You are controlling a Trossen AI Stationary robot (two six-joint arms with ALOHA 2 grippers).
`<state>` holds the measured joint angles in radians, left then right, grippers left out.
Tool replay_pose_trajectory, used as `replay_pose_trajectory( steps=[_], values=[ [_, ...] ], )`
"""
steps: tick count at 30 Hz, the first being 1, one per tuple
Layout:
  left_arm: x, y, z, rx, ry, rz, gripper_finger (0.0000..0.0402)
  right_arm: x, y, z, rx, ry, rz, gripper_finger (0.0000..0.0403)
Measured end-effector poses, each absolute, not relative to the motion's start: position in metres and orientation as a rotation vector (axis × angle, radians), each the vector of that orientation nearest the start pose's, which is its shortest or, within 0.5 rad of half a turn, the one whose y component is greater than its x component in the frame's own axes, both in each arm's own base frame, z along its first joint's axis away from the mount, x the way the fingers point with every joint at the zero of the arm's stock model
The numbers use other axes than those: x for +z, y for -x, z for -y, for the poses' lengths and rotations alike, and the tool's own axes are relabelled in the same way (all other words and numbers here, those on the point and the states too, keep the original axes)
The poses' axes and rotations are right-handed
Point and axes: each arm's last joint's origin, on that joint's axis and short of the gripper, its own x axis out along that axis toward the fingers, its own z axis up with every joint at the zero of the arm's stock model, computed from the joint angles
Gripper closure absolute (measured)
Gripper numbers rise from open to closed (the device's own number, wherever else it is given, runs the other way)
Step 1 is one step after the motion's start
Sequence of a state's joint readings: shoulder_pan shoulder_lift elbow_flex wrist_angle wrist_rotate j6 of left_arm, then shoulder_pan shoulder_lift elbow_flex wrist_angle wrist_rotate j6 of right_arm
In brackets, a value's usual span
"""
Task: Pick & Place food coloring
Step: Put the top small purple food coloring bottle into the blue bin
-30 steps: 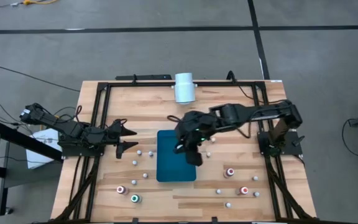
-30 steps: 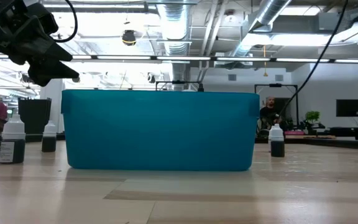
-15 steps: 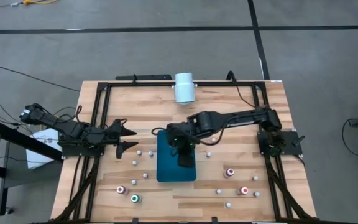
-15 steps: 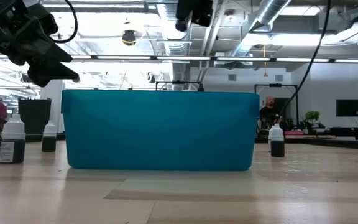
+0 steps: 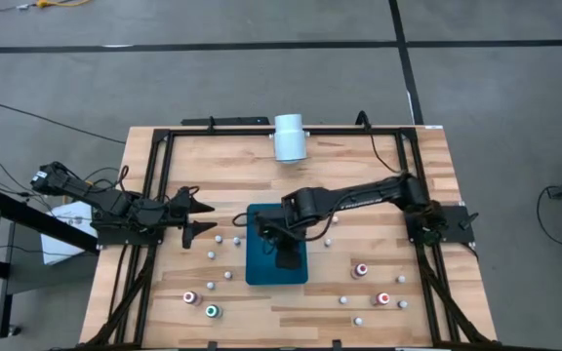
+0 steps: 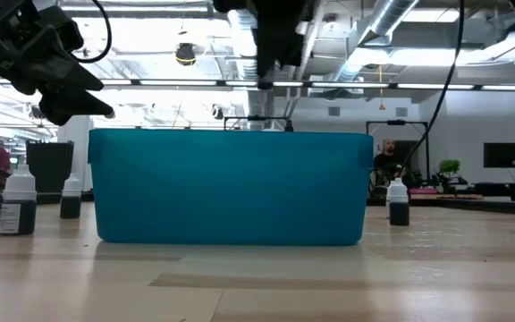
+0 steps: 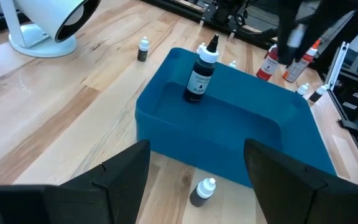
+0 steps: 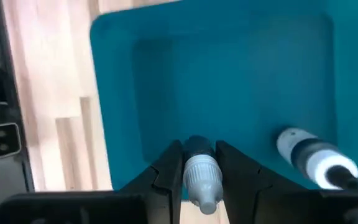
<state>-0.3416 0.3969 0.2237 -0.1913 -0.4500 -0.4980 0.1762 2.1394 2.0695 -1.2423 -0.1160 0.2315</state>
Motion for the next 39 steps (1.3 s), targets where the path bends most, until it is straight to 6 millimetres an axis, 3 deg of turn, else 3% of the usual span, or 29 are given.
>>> replay_pose_trajectory(
  steps=[5, 19, 29, 39],
  values=[
    [0.189, -0.113, 0.027, 0.188, 0.352, -0.301, 0.0149, 0.264, -0.431, -0.083, 0.082, -0.145, -1.367, 0.0326],
    [0.189, -0.113, 0.027, 0.187, 0.35, -0.302, 0.0149, 0.265, -0.433, -0.083, 0.055, -0.127, -1.335, 0.0326],
    [0.189, -0.113, 0.027, 0.185, 0.345, -0.303, 0.0149, 0.228, -0.433, -0.082, 0.027, -0.138, -1.368, 0.0326],
    [0.189, -0.113, 0.028, 0.16, 0.35, -0.308, 0.0149, 0.208, -0.43, -0.082, 0.006, -0.145, -1.383, 0.0326]
  ],
)
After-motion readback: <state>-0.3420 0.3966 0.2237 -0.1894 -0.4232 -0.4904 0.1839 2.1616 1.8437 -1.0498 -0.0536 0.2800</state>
